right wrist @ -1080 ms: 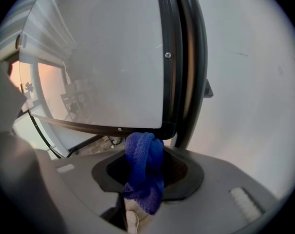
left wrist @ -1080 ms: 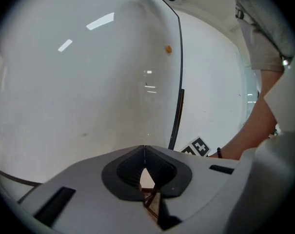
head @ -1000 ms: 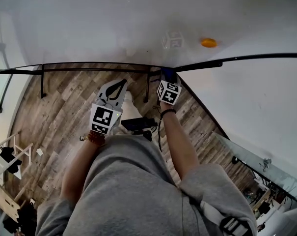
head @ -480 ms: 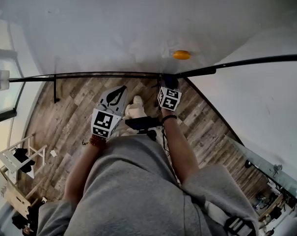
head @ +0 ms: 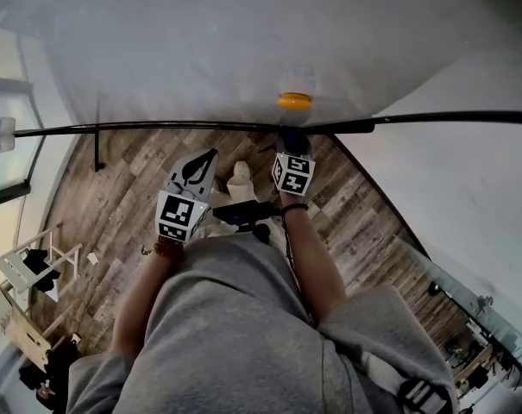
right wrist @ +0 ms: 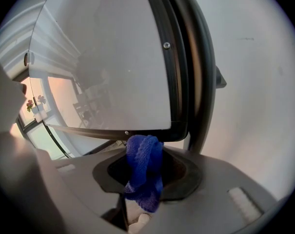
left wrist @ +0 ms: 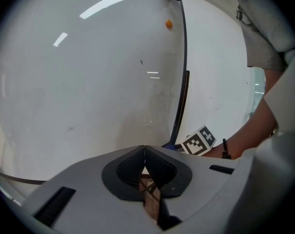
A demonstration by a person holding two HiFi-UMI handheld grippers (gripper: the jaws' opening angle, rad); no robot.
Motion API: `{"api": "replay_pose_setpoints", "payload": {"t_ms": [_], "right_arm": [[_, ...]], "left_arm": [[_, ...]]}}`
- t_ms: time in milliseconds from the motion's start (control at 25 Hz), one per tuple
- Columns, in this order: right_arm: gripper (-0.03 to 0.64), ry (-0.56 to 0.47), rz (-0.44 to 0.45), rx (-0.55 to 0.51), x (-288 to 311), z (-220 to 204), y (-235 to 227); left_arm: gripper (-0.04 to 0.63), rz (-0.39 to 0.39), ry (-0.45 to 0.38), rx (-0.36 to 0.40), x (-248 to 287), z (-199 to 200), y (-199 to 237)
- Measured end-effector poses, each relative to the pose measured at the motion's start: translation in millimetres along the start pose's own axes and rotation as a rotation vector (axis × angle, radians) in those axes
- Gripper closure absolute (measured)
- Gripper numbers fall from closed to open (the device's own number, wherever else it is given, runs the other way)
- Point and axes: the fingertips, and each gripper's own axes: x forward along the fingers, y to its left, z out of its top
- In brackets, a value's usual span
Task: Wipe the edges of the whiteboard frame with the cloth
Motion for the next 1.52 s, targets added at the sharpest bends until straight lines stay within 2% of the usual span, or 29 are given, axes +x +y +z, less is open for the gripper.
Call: {"api": "replay_pose_setpoints", "payload": {"t_ms": [360, 920, 1200, 1520], "right_arm": [[0.472, 0.006, 0.012, 0.003, 1, 1, 2], [0.472, 0.002, -0.047, 0.020, -2, 0, 14], [0.472, 0.012, -0.047, 0.032, 2, -4, 38], [0.472, 0.009, -0.061, 0.029, 1, -3, 42]], "left_arm": [[0.584, -0.001, -0.019, -0.018, 12, 2, 3], [0.584, -0.155, -0.012, 0.034, 14, -10, 12], [0.584, -0.174, -0.028, 0.063, 6, -2, 30], [0.584, -0.175, -0.020, 0.063, 4, -3, 41]]}}
